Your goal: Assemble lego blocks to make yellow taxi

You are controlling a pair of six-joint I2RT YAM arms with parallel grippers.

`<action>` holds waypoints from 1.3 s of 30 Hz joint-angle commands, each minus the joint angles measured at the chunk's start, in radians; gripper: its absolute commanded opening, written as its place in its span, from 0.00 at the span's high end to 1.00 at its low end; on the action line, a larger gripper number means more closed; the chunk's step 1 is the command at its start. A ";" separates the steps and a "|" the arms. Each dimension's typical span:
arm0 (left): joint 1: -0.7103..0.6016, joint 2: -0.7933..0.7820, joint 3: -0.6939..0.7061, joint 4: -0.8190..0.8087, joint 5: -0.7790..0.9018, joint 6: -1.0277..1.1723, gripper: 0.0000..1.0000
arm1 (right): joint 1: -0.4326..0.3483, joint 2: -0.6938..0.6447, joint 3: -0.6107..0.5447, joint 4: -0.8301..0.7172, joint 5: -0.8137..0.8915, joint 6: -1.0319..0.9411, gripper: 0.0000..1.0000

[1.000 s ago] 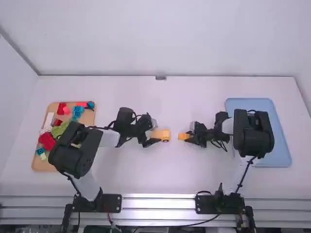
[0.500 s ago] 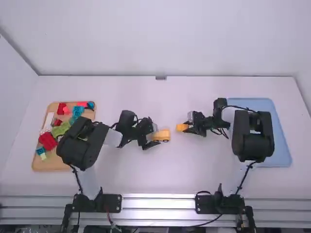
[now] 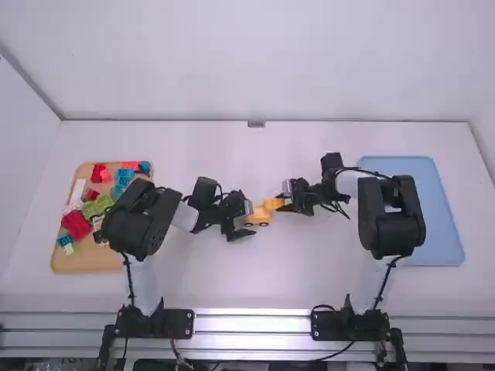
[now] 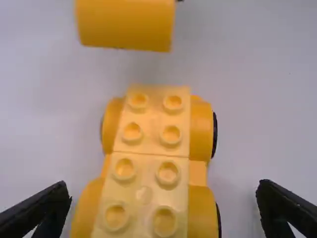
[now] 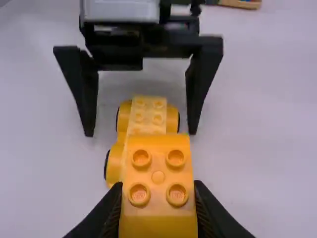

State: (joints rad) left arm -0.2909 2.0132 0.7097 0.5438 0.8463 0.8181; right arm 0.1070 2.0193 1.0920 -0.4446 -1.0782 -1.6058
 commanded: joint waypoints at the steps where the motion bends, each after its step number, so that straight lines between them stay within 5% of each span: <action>1: 0.013 0.011 0.024 -0.006 0.096 0.051 0.02 | 0.006 -0.019 0.009 0.019 -0.023 0.092 0.75; 7: 0.016 0.011 0.015 -0.011 0.074 0.048 0.07 | 0.005 -0.019 0.009 0.016 -0.026 0.111 0.75; 11: 0.016 0.014 0.009 -0.015 0.071 0.068 0.22 | 0.005 -0.019 0.008 0.021 -0.033 0.136 0.75; 19: 0.016 0.036 0.010 0.019 0.070 0.070 0.23 | 0.006 -0.018 0.008 0.019 -0.075 0.140 0.75; 29: 0.016 0.050 0.016 0.017 0.054 0.069 0.41 | 0.063 -0.018 0.008 0.066 -0.010 0.182 0.77; 39: 0.016 0.050 0.017 0.022 0.054 0.069 0.44 | 0.097 0.022 0.006 0.080 0.014 0.196 0.78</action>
State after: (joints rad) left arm -0.2802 2.0521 0.7265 0.5663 0.8894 0.8806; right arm 0.1886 2.0201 1.0916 -0.3649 -1.0496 -1.4132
